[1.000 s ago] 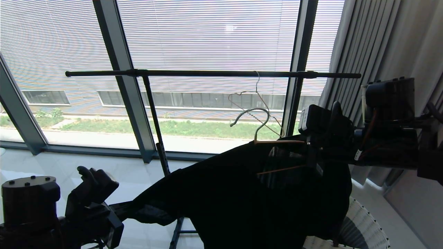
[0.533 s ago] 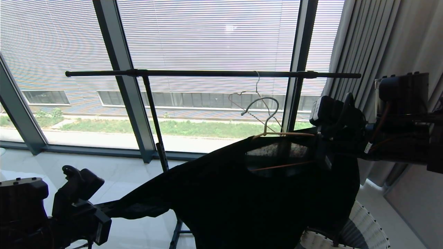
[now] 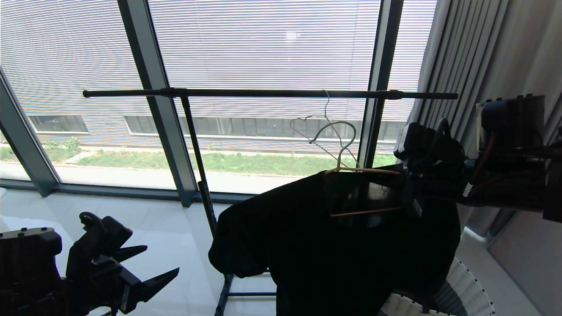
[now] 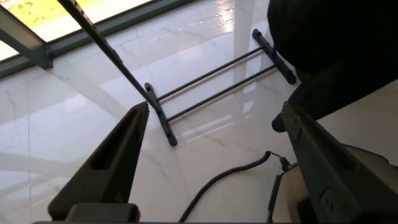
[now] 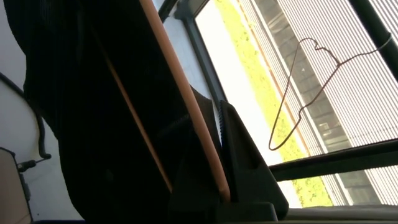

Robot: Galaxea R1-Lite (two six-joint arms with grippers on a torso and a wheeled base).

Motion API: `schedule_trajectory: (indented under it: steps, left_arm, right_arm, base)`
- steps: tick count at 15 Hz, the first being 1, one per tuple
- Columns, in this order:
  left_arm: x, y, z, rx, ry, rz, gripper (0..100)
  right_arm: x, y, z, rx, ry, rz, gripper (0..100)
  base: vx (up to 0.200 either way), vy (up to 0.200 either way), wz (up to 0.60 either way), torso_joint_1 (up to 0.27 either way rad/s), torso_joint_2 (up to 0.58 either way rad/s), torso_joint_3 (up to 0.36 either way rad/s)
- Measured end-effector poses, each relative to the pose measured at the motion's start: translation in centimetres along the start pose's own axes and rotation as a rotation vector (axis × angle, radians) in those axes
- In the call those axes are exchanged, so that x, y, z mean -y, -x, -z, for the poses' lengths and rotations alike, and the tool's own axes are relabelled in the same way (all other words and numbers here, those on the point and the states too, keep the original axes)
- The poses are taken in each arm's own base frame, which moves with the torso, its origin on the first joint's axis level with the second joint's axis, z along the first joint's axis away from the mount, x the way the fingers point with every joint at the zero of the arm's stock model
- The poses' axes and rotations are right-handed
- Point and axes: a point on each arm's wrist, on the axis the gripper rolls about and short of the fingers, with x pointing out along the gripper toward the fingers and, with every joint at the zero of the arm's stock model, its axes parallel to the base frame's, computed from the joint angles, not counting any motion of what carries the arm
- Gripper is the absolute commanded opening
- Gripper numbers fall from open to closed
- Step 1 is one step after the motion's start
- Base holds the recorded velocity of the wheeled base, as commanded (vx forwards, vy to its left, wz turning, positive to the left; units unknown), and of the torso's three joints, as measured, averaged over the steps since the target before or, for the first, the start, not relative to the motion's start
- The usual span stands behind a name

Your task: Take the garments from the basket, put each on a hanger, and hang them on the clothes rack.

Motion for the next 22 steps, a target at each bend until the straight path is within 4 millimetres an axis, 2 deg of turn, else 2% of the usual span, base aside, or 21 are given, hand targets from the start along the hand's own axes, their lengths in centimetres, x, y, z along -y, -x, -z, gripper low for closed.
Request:
schedule_trajectory:
  steps: [3, 8, 11, 18, 22]
  left_arm:
    - [0.0, 0.4, -0.3, 0.018, 0.0, -0.021, 100]
    - [-1.1, 1.4, -2.1, 0.012, 0.003, -0.317, 100]
    - [-1.5, 1.7, -2.7, 0.017, 0.002, -0.398, 100]
    - [-1.5, 1.9, -2.9, 0.017, -0.003, -0.44, 100]
    - [-1.3, 2.0, -3.0, 0.021, -0.003, -0.436, 100]
  right_arm:
    - [-0.3, 0.0, 1.0, -0.119, -0.115, 0.11, 0]
    - [-2.6, 0.7, 5.0, -0.467, -0.549, 0.389, 0]
    - [-3.4, 1.8, 6.4, -0.621, -0.688, 0.533, 0]
    - [-3.6, 4.7, 7.5, -0.646, -0.73, 0.62, 0]
    - [-2.1, 5.9, 7.6, -0.545, -0.794, 0.738, 0]
  base:
    - [0.0, 0.0, 0.0, 0.0, 0.0, 0.0]
    - [0.0, 0.0, 0.0, 0.0, 0.0, 0.0]
    - [0.0, 0.0, 0.0, 0.0, 0.0, 0.0]
    - [0.0, 0.0, 0.0, 0.0, 0.0, 0.0]
    - [0.0, 0.0, 0.0, 0.0, 0.0, 0.0]
